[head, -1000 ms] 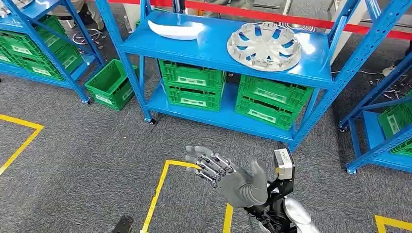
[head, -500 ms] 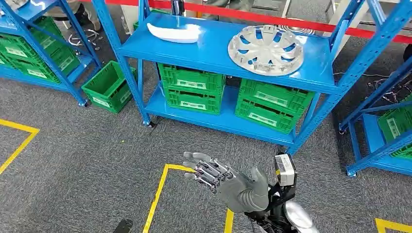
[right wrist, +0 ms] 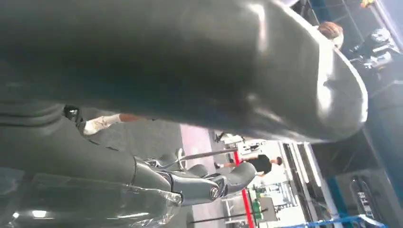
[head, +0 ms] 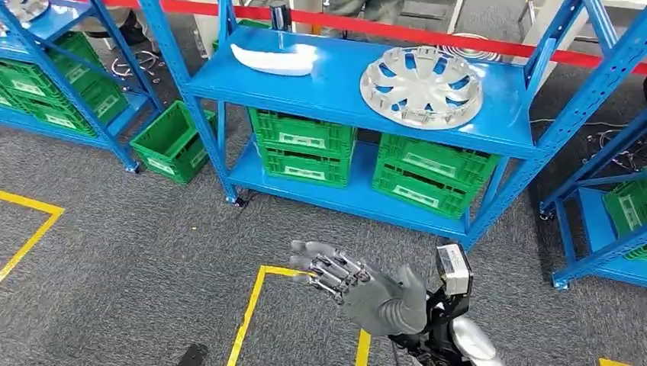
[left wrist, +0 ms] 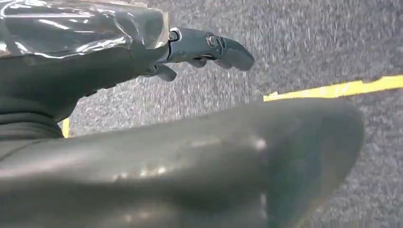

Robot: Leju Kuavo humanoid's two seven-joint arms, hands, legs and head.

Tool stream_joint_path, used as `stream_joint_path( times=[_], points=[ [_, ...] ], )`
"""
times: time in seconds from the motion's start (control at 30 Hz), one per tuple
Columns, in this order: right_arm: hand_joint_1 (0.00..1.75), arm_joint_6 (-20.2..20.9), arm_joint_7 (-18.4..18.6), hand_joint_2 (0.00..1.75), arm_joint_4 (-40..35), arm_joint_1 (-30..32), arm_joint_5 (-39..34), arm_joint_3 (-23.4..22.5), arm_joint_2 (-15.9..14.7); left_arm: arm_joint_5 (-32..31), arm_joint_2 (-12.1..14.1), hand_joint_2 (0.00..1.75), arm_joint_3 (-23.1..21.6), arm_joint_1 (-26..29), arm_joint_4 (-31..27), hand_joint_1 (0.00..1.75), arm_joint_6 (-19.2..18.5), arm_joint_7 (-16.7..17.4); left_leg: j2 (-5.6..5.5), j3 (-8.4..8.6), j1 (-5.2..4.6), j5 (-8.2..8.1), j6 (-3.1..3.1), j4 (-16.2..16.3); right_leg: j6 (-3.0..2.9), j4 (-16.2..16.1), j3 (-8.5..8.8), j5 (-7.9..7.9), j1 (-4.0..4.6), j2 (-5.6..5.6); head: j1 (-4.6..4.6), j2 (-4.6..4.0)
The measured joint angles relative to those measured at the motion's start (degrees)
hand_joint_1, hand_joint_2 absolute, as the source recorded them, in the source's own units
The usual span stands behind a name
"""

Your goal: Take the parts from the cabinet and place them on the table.

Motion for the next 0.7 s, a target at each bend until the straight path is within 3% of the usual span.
stream_joint_path(
  times=[0.03,0.07,0.13,0.17,0.2,0.23,0.3,0.33,0.37,0.4,0.47,0.5,0.53,0.6,0.67,0.7],
  points=[
    [0.00,0.0,0.0,0.00,0.0,0.0,-0.1,0.0,0.1,0.0,-0.1,0.00,0.0,-0.2,0.0,0.00,0.0,0.0,0.08,-0.99,0.03,-1.00,-0.41,2.5,-0.60,0.0,0.45,-0.40,-0.01,-0.03,-0.24,0.00],
    [0.00,0.1,0.0,0.00,0.0,0.0,-0.1,0.0,0.2,0.0,0.0,0.00,0.0,-0.3,0.0,0.00,0.0,0.0,0.13,-3.23,0.23,-2.66,-0.78,6.7,-0.95,0.0,0.85,-0.67,0.03,-0.04,-0.15,0.00],
    [0.00,0.6,0.0,0.00,0.3,0.0,-0.1,0.0,0.6,0.0,0.0,0.00,0.1,-0.2,0.1,0.00,0.2,0.0,0.23,-9.60,0.40,-5.93,-1.34,17.0,-1.20,0.0,1.53,-1.46,0.18,-0.01,-0.17,0.00],
    [0.00,0.7,0.0,0.00,0.5,0.0,0.0,0.0,0.9,0.0,0.0,0.00,0.1,-0.2,0.2,0.00,0.2,0.0,0.23,-11.72,0.41,-5.68,-1.37,19.3,-1.17,0.0,1.94,-1.86,0.21,0.09,-0.17,0.00],
    [0.00,0.7,0.0,0.00,0.7,0.0,0.1,0.0,1.2,0.0,-0.1,0.00,0.1,-0.2,0.3,0.00,0.2,0.0,0.23,-12.18,0.40,-3.85,-1.27,18.4,-1.11,0.0,2.49,-2.24,0.22,0.27,-0.17,0.00],
    [0.00,0.7,0.0,0.00,0.8,0.0,0.2,0.0,1.6,0.0,-0.1,0.00,0.1,-0.2,0.4,0.00,0.2,-0.2,0.24,-11.22,0.39,-0.69,-1.02,14.7,-1.02,0.0,3.26,-2.76,0.27,0.39,-0.17,0.00],
    [0.00,0.9,0.0,0.00,1.1,-0.1,0.2,-0.1,2.1,0.0,-0.1,0.00,0.2,-0.3,0.5,0.00,0.2,-0.4,0.22,-7.05,0.15,6.30,0.06,3.7,-0.82,-0.1,4.96,-3.86,0.40,0.45,-0.17,0.00],
    [0.00,1.0,0.0,0.00,1.2,-0.1,0.2,-0.2,2.4,0.1,0.0,0.00,0.2,-0.4,0.7,0.00,0.2,-0.4,0.25,-5.73,-0.06,5.73,0.64,2.0,-0.63,-0.4,5.18,-4.26,0.32,0.46,0.00,0.00],
    [0.00,1.2,0.0,0.00,1.3,-0.3,0.2,-0.2,2.5,0.2,-0.1,0.00,0.3,-0.5,0.8,0.00,0.2,-0.4,0.35,-5.19,-0.54,5.34,1.19,0.9,-0.21,-0.5,5.46,-4.47,0.71,0.55,-0.07,0.00],
    [0.00,1.2,0.0,0.00,1.3,-0.4,0.2,-0.3,2.7,0.2,-0.1,0.00,0.4,-0.7,0.9,0.00,0.3,-0.4,0.41,-5.17,-0.74,4.88,1.65,0.7,0.18,-0.8,5.44,-4.61,0.51,0.46,-0.15,0.00],
    [0.00,1.5,0.0,0.00,1.4,-0.2,0.2,-0.4,2.9,0.2,0.0,0.00,0.6,-0.7,0.9,0.00,0.1,-0.3,0.41,-4.51,-0.90,4.42,2.55,-0.6,1.43,-0.4,6.15,-3.64,0.63,0.27,-0.22,0.00],
    [0.00,1.5,0.0,0.00,1.5,-0.4,0.3,-0.4,2.9,0.3,0.0,0.00,0.6,-0.7,1.0,0.00,0.0,-0.2,0.15,-2.73,-0.25,4.80,2.74,-1.5,1.31,0.1,5.76,-4.40,0.57,0.13,-0.20,0.02],
    [0.00,1.6,0.0,0.00,1.6,-0.5,0.3,-0.4,2.9,0.3,0.0,0.00,0.7,-0.6,1.0,0.00,0.0,-0.2,0.15,-1.97,-0.30,4.72,2.87,-1.8,1.16,2.1,5.33,-5.01,0.61,0.07,0.05,-0.02],
    [0.00,1.7,0.1,0.00,1.7,-0.8,0.3,-0.5,2.9,0.4,0.0,0.00,0.9,-0.7,1.0,0.00,-0.1,-0.1,0.04,-1.59,-0.33,4.26,3.24,-1.8,0.60,10.5,0.05,-7.25,0.52,0.09,0.13,0.00],
    [0.00,1.8,0.3,0.00,2.1,-0.6,0.3,-0.4,2.9,0.5,0.0,0.00,1.0,-0.5,1.0,0.00,-0.1,-0.1,-0.09,-1.05,-0.37,3.48,3.20,-1.8,1.09,17.1,-5.36,-9.45,0.50,0.08,0.15,0.00],
    [0.00,1.8,0.5,0.00,2.3,-0.6,0.3,-0.4,2.9,0.5,0.0,0.00,1.0,-0.3,1.0,0.00,-0.1,-0.1,-0.15,-0.45,-0.36,2.98,3.09,-1.8,1.60,16.8,-6.41,-8.99,0.43,0.07,0.13,0.00]
  ],
)
